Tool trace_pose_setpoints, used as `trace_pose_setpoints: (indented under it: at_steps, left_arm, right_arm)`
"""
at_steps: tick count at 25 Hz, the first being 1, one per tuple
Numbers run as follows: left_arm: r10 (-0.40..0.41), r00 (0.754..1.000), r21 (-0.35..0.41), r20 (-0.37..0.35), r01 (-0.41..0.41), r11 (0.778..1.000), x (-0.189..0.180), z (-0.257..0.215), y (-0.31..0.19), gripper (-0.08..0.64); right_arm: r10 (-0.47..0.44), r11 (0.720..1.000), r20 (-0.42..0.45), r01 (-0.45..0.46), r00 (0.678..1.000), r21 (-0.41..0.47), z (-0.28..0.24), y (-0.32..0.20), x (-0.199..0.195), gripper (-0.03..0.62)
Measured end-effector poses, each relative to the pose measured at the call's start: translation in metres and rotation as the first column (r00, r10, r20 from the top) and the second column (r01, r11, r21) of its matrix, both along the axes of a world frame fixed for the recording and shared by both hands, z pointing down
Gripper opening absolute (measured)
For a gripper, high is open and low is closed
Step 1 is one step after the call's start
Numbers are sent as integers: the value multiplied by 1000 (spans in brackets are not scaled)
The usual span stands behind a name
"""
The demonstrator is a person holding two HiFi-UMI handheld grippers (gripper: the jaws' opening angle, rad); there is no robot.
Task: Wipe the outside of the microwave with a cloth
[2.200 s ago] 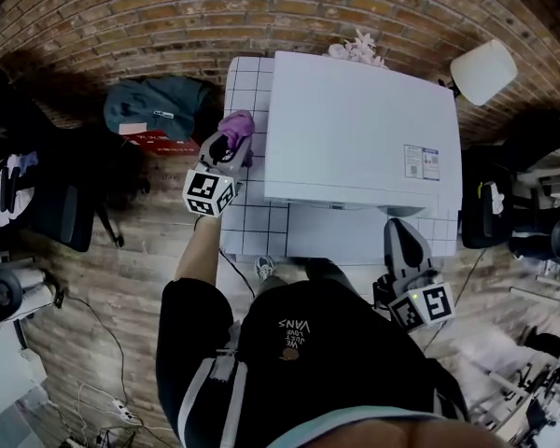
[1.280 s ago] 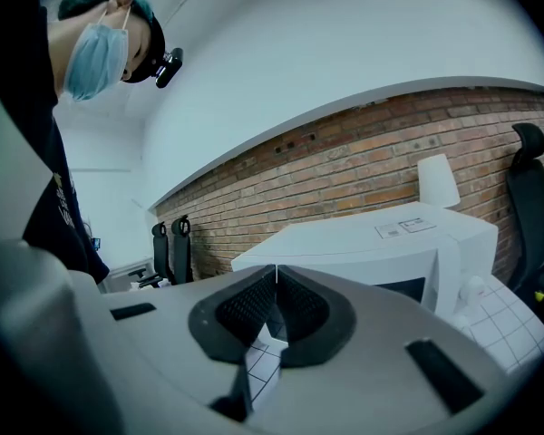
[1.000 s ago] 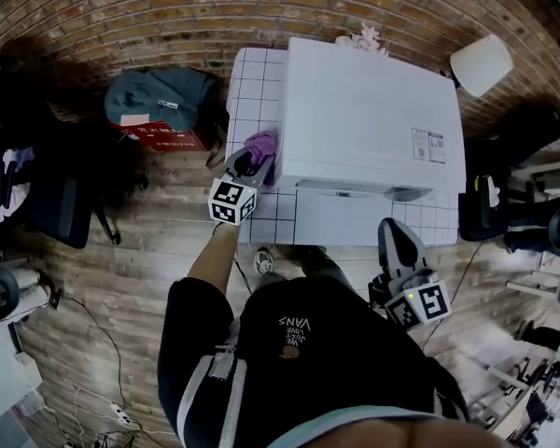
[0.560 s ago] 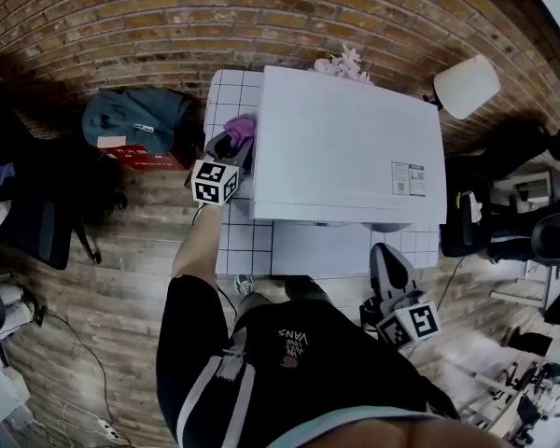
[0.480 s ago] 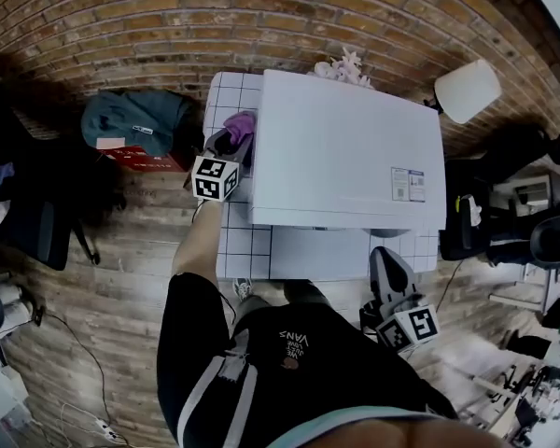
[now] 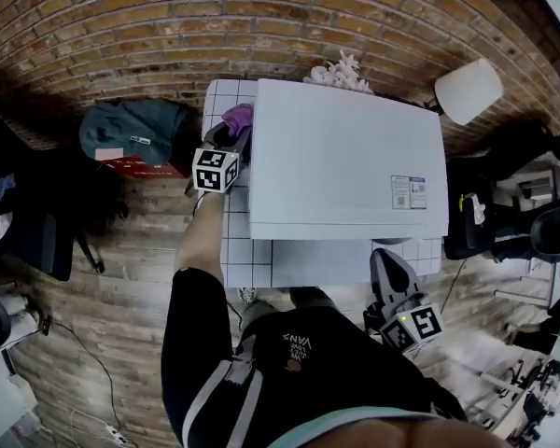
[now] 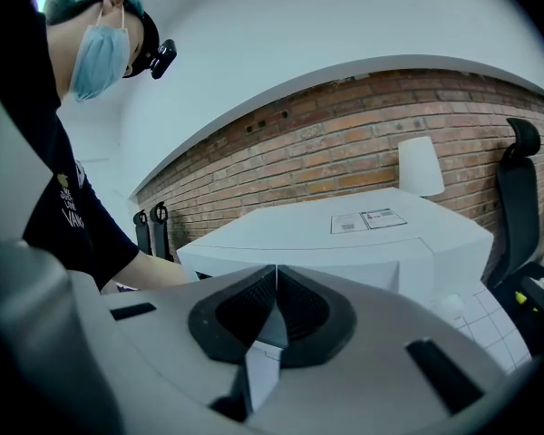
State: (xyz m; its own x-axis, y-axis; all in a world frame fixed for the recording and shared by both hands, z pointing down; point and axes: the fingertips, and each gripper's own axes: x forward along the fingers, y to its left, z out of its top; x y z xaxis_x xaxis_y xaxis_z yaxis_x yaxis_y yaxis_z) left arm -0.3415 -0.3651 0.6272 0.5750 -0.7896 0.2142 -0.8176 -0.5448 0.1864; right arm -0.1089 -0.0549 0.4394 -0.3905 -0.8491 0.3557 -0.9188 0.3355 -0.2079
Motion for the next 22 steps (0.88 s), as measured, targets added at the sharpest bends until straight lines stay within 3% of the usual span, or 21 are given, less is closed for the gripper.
trace_pose_setpoints:
  at_steps: [6,11,22]
  left_arm:
    - [-6,1000,22,-13,6,1000,-6,-10,11,140]
    - [5,1000,56,-24,-3,998,-15,-27,33,140]
    - [3,999,87,-44,1,996,-55,-53,154,140]
  right_arm:
    - [2,1000,-5,-2,1000,24,-6,-2,-3,3]
    - [22,996,48,-26,999,89,-21,-7,-15,3]
    - [22,985,39,-29,999,168,-29,23,-34,3]
